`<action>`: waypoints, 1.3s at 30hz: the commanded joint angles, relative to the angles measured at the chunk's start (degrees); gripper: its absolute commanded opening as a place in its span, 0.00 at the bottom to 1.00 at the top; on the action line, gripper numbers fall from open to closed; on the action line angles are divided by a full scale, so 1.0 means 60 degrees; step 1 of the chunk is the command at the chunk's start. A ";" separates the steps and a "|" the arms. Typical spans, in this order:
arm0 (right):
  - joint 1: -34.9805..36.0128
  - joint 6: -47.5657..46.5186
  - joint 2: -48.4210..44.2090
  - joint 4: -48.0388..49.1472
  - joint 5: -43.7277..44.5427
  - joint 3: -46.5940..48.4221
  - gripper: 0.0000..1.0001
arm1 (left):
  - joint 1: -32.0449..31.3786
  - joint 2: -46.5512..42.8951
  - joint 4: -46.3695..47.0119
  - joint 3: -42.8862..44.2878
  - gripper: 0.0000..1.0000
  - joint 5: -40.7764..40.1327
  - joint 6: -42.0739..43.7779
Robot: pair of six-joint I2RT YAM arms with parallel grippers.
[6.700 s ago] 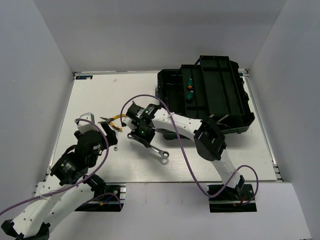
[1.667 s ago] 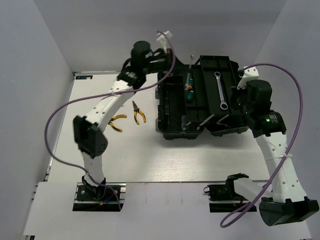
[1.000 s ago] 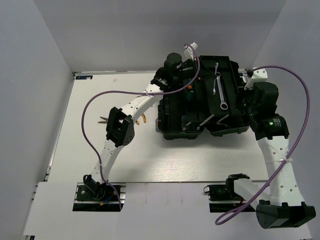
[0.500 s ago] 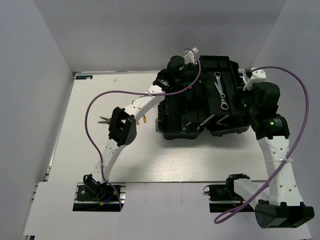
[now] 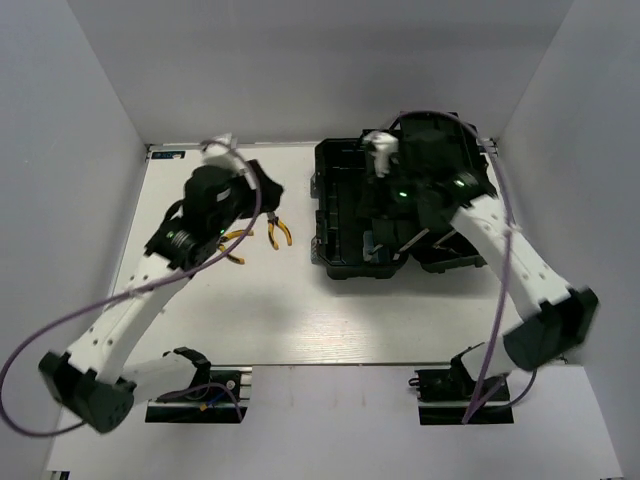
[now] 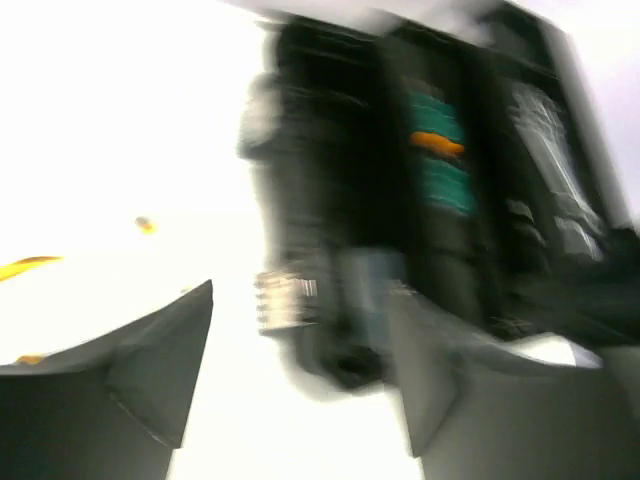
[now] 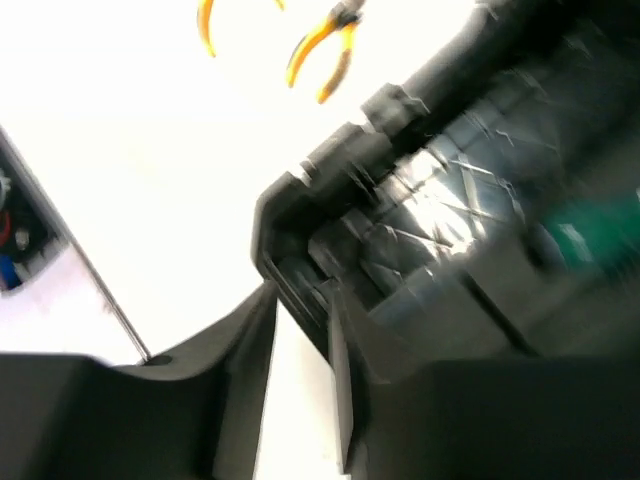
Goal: Sort the tools into containers
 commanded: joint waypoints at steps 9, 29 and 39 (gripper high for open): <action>0.3811 -0.0465 0.6394 -0.1277 0.4150 0.6547 0.61 | 0.1307 -0.3243 -0.3917 -0.4245 1.00 -0.3224 -0.2030; 0.3899 0.0956 1.0086 0.0817 0.5440 0.7559 0.60 | 0.1483 -0.3142 -0.2895 -0.5739 1.00 -0.1950 -0.2794; 0.3826 0.1425 1.1069 0.0686 0.5207 0.7957 0.54 | 0.1483 -0.2952 -0.2601 -0.5740 1.00 -0.1774 -0.2882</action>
